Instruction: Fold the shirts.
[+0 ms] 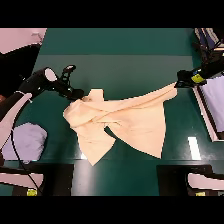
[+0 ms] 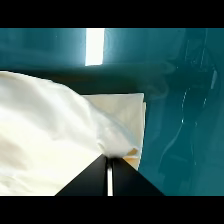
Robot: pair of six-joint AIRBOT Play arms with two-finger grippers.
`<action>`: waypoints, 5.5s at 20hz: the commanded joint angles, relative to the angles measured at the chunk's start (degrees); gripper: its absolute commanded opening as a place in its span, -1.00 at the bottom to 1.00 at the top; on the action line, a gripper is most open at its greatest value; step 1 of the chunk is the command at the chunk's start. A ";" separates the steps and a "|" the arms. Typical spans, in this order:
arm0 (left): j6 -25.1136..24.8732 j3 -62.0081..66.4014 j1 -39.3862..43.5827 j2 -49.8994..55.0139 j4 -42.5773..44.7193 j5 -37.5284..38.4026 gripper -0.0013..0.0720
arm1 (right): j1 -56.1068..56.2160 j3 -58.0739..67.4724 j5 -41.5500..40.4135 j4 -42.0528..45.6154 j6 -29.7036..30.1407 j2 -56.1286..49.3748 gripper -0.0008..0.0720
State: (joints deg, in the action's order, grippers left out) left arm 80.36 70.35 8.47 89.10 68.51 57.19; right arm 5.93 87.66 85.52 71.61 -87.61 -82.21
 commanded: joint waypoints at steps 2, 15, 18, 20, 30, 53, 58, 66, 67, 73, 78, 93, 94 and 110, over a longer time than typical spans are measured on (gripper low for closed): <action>3.72 5.29 -0.07 -2.75 4.55 0.24 -0.90 | 0.04 -0.02 -1.14 0.00 0.70 2.14 -0.94; 4.74 33.99 -0.07 -41.11 16.57 -0.50 -0.90 | -2.51 12.07 -14.10 0.70 1.81 30.82 -0.94; 7.10 37.62 -0.07 -45.13 16.33 -0.63 -0.90 | -2.58 19.19 -12.83 3.30 1.75 33.44 -0.94; 7.80 40.96 -0.07 -45.72 16.22 -0.59 -0.90 | -2.56 23.91 -10.67 5.84 1.73 33.79 -0.94; 7.08 42.93 -0.07 -33.07 13.94 16.33 -0.90 | -2.58 29.20 -3.19 9.62 1.70 17.97 -0.94; 1.66 11.56 -12.55 -8.92 12.04 21.38 0.02 | -10.49 14.84 5.51 -17.94 9.14 -9.62 0.01; 1.64 -13.62 -13.62 -19.50 7.98 18.84 0.04 | -11.37 -7.89 -1.31 -18.10 9.77 5.68 0.01; -1.95 -29.83 -13.44 -20.70 -10.88 5.09 0.78 | -11.37 -21.55 -5.57 -18.03 9.77 18.51 0.01; -1.99 -30.38 -13.44 -20.70 -11.76 4.50 0.78 | -11.37 -21.62 -5.66 -18.03 9.77 19.10 0.01; -2.89 -33.38 -13.44 -20.72 -14.97 3.91 0.06 | -11.39 -21.57 -6.27 -17.90 9.73 19.69 0.01; -5.40 -32.11 -13.44 -22.01 -14.58 5.75 -0.90 | -11.50 -21.59 -3.30 -12.74 8.92 19.69 0.01; -5.40 -29.20 -13.44 -31.78 -14.32 6.43 -0.90 | -39.58 -59.76 -9.11 -8.24 11.17 24.35 0.22; -5.40 -29.20 -13.44 -31.78 -14.34 6.40 -0.90 | -39.08 -60.48 -10.19 -9.57 11.23 24.30 0.22; 2.25 -10.56 -13.44 -42.80 -2.97 13.29 -0.90 | -20.11 -37.24 -9.70 -12.44 11.78 29.62 -0.93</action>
State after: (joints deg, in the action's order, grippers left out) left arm 80.82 50.83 -4.93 49.54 63.00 67.24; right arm -16.78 41.67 75.48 60.97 -75.85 -57.63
